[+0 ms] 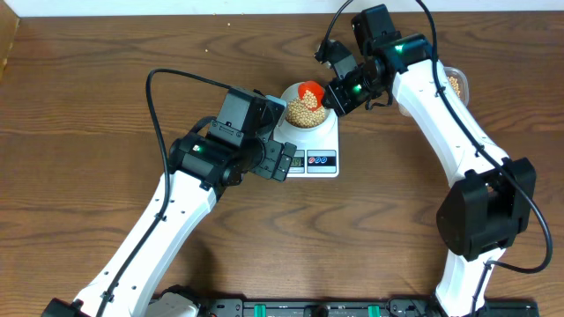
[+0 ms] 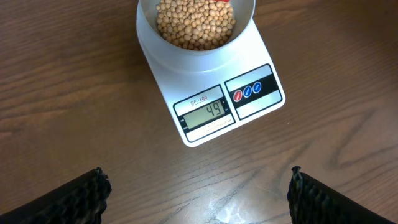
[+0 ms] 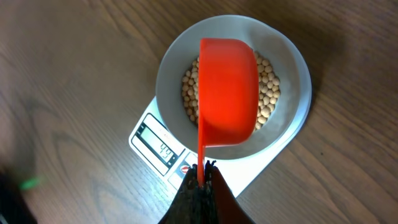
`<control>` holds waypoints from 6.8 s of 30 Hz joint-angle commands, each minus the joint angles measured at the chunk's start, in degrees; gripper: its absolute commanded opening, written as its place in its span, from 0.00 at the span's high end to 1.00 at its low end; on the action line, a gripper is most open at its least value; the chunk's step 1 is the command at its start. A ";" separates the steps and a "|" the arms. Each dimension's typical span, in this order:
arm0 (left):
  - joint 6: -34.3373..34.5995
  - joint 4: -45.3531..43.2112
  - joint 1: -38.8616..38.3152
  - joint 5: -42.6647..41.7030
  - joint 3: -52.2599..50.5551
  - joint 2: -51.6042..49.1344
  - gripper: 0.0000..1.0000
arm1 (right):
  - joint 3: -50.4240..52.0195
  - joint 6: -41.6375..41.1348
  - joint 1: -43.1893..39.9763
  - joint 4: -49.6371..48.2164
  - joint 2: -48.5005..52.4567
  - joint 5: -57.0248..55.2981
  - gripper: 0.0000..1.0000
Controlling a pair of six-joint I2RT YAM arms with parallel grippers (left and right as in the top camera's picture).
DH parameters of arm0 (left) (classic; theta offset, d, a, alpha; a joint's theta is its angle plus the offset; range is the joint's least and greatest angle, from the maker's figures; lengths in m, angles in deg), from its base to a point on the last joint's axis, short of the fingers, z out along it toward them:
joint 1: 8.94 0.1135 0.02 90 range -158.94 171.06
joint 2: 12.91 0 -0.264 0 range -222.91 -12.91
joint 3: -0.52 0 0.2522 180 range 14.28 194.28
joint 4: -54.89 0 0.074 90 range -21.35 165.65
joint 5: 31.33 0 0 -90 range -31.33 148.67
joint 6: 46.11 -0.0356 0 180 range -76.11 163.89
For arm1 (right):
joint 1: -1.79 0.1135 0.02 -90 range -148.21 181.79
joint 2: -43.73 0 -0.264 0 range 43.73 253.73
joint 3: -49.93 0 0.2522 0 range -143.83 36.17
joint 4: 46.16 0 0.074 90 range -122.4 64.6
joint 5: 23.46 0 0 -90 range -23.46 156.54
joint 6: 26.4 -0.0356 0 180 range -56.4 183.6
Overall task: Scoop item into bowl and weigh 50g on scale
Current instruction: 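Tilt the red scoop further to pour remaining soybeans into the bowl, then carry the red scoop with the right gripper back to the soybean tub, then carry the red scoop with the right gripper back over the grey bowl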
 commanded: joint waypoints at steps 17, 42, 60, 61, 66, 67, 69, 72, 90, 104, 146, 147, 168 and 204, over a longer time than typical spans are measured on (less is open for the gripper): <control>-0.07 -0.02 0.28 0.52 -0.44 -0.15 0.07 | -1.14 1.88 -11.08 2.99 -1.29 23.28 0.99; -0.07 -0.02 0.28 0.52 -0.44 -0.15 0.07 | -1.14 2.93 -12.24 3.63 -1.29 25.77 0.99; -0.07 -0.02 0.28 0.52 -0.44 -0.15 0.06 | -1.16 3.19 -21.55 4.96 -1.29 33.46 0.99; -0.07 -0.02 0.28 0.52 -0.44 -0.15 0.07 | -1.16 3.21 -22.88 5.33 -1.31 34.03 0.99; -0.07 -0.02 0.28 0.52 -0.44 -0.15 0.07 | -1.16 6.38 -32.15 10.25 -1.31 35.19 0.99; -0.07 -0.02 0.28 0.52 -0.44 -0.15 0.07 | -1.16 6.95 -33.88 11.23 -1.31 35.17 0.99; -0.07 -0.02 0.28 0.52 -0.44 -0.15 0.07 | -1.16 7.85 -37.09 12.81 -1.31 34.95 0.99; -0.07 -0.02 0.28 0.52 -0.44 -0.15 0.07 | -1.16 8.26 -41.57 14.34 -1.31 32.35 0.99; -0.07 -0.02 0.28 0.52 -0.44 -0.15 0.06 | -1.22 -6.84 -33.70 2.91 -3.96 -2.51 0.99; -0.07 -0.02 0.28 0.52 -0.44 -0.15 0.06 | -1.18 -9.35 -18.05 1.95 -4.87 -34.99 0.99; -0.07 -0.02 0.28 0.52 -0.44 -0.15 0.07 | -1.20 -4.63 -14.53 -27.19 -5.25 3.72 0.99; -0.07 -0.02 0.28 0.52 -0.44 -0.15 0.07 | -1.20 -6.29 -15.02 -29.27 -5.25 3.69 0.99; -0.07 -0.02 0.28 0.52 -0.44 -0.15 0.07 | -1.09 3.37 -12.26 -16.06 -5.25 7.08 0.99; -0.07 -0.02 0.28 0.52 -0.44 -0.15 0.06 | 0.04 12.76 0.22 -2.97 -1.62 -8.55 0.99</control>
